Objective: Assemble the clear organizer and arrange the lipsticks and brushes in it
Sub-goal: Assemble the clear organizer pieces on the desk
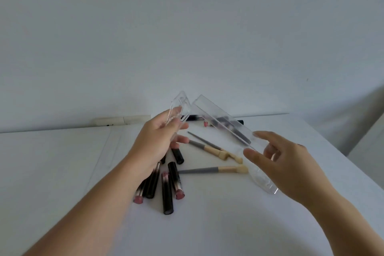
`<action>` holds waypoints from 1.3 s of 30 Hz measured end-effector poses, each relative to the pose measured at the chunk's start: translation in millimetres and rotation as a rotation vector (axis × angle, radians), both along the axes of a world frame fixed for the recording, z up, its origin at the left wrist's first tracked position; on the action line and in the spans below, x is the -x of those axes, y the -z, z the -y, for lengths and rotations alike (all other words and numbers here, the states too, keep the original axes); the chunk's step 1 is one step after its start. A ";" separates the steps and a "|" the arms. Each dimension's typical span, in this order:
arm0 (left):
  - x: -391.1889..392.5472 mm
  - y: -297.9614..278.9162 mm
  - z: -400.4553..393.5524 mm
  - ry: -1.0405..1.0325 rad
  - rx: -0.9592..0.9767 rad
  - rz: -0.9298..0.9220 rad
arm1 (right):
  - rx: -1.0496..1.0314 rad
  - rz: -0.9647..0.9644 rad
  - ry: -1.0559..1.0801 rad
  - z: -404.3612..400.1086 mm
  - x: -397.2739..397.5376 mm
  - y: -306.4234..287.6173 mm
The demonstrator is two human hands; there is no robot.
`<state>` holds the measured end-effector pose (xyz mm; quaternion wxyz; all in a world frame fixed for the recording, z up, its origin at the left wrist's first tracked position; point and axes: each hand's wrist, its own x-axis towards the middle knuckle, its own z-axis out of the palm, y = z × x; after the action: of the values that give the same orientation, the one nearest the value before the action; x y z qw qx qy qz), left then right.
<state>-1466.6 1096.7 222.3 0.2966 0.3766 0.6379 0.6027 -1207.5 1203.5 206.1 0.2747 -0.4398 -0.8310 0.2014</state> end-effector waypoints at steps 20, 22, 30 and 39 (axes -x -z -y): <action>37.3 -9.0 42.1 0.156 0.055 0.465 | -0.298 0.095 -0.140 5.2 47.5 -19.3; 37.0 -8.0 42.6 0.081 0.080 0.407 | -0.299 0.087 -0.158 5.5 51.9 -22.1; 34.9 -11.1 50.3 -0.059 0.108 0.379 | -0.178 0.117 -0.286 9.2 64.8 -19.4; 37.5 -13.0 49.4 -0.125 0.178 0.140 | -0.256 0.137 -0.331 16.2 72.6 -11.7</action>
<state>-1504.1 1047.4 235.2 0.3345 0.2656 0.6887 0.5859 -1280.1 1187.2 217.8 0.2341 -0.2717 -0.9274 0.1063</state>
